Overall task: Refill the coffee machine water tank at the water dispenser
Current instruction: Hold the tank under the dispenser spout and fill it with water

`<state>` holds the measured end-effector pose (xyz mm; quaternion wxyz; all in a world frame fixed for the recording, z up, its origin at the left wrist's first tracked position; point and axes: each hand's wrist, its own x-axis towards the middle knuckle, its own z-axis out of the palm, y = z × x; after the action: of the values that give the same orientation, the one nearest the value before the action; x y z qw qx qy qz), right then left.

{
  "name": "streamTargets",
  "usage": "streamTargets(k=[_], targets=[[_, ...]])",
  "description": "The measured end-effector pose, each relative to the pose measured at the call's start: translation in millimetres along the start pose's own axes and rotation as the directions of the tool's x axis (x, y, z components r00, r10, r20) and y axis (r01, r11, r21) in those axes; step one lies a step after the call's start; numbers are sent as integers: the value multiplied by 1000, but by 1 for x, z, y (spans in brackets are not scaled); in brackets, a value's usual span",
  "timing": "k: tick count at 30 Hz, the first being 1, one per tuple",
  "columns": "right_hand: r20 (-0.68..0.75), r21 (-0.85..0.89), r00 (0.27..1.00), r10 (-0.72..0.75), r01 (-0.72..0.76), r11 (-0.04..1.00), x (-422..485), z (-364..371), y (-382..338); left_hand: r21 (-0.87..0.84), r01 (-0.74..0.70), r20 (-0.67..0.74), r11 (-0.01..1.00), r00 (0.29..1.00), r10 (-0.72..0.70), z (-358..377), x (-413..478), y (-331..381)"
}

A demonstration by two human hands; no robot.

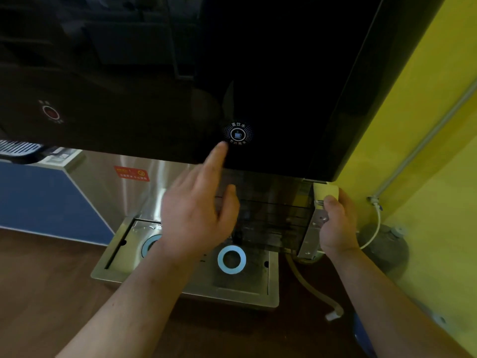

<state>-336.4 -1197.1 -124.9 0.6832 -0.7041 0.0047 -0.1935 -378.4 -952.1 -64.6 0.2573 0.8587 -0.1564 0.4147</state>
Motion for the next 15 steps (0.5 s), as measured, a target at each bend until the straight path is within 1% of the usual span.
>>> streamTargets(k=[1,2,3,4,5,6,7,8,9,10,11,12,13,15], targets=[[4,5,1000,-6,6,1000,0,-1,0,-30,84,-80,996,993,-86,-1,-7,-7],[7,3,1000,-19,19,1000,-1,-2,0,-76,228,-160,971,958,-238,-3,-16,-14],[7,-9,999,-33,33,999,-2,-2,-2,-164,404,-205,900,878,-432,-5,-24,-20],[2,-27,999,-43,43,999,-3,-3,-3,-282,574,-185,769,754,-631,-7,-31,-23],[1,-45,999,-51,51,998,-4,-3,-3,-401,704,-88,586,608,-789,-8,-36,-26],[3,-57,998,-58,58,997,-6,-3,-4,-487,784,63,386,472,-880,-8,-42,-31],[4,-60,998,-59,59,996,-8,-3,-5,-519,827,211,215,367,-906,-7,-45,-36],[4,-65,998,-60,60,996,-10,-3,-5,-528,845,326,85,294,-898,-7,-47,-41],[8,-71,998,-63,64,995,-13,-3,-5,-521,853,400,25,270,-876,-6,-50,-44],[11,-82,997,-70,71,994,-15,-2,-5,-516,856,427,32,289,-857,-5,-51,-45],[15,-91,997,-76,77,993,-18,-1,-5,-521,851,417,69,324,-849,-7,-51,-43],[19,-84,996,-84,86,993,-22,1,-6,-535,840,401,86,342,-850,-9,-51,-40],[26,-58,996,-86,87,995,-25,3,-7,-555,827,389,89,352,-851,-13,-52,-39],[39,-3,996,-82,82,997,-32,6,-9,-572,817,386,72,345,-856,-21,-57,-35]])
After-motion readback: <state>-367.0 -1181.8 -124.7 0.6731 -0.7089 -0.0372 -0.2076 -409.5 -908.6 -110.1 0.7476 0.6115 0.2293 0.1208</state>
